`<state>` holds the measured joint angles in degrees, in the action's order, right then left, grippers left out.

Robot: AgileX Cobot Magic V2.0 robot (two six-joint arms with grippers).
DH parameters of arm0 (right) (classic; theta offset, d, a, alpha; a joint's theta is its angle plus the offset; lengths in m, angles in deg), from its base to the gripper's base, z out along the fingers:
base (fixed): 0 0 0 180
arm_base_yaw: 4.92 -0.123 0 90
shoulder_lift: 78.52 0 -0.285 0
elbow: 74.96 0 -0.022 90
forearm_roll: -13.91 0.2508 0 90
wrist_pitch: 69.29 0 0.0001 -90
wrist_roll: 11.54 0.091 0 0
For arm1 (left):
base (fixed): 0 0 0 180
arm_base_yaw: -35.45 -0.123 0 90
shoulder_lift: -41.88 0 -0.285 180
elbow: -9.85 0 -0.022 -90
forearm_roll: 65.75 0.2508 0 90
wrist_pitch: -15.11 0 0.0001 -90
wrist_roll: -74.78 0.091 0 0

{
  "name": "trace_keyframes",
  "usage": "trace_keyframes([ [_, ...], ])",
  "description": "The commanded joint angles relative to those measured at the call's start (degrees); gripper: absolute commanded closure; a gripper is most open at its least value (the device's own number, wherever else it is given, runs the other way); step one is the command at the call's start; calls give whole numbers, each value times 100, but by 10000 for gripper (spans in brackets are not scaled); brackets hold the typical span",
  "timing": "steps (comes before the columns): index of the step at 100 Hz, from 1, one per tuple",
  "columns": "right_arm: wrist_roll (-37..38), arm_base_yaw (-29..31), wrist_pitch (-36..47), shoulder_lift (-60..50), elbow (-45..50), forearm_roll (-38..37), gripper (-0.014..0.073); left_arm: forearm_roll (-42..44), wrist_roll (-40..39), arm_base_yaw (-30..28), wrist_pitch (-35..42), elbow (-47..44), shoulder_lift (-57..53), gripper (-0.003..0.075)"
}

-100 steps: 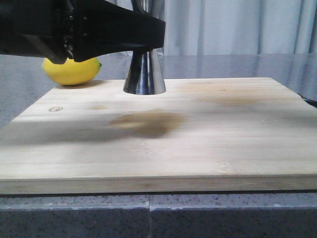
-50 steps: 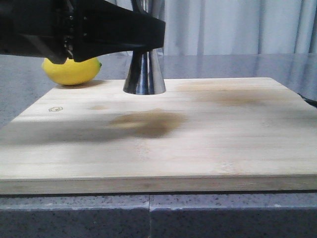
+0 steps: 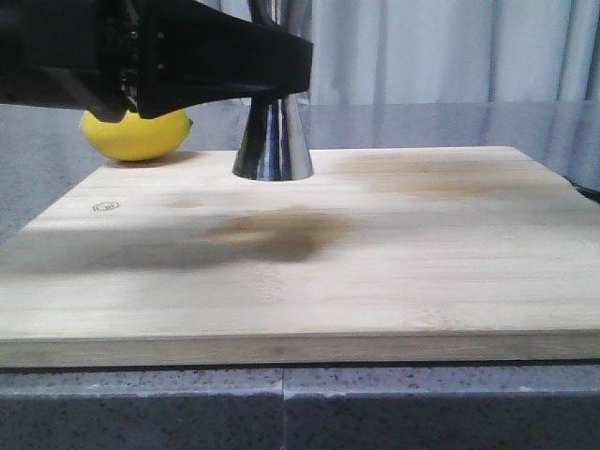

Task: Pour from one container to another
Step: 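Lower the glass beaker onto the board with the right gripper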

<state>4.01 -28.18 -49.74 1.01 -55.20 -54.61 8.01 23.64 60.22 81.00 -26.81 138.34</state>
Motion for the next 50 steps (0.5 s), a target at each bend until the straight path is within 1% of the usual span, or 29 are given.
trace_keyframes([
  [1, 55, 223, 203, 7, -214, 619, 488, -214, -60, -10, 1144, 161, -237, 739],
  [22, 97, 832, 794, 253, -52, 1361, 487, -214, -60, -10, 1144, 161, -237, 739],
  [40, 120, 1337, 1449, 253, 464, 2015, 488, -214, -60, -10, 1144, 161, -237, 739],
  [50, 120, 1549, 1679, 253, 799, 2169, 487, -214, -60, -10, 1144, 161, -237, 739],
])
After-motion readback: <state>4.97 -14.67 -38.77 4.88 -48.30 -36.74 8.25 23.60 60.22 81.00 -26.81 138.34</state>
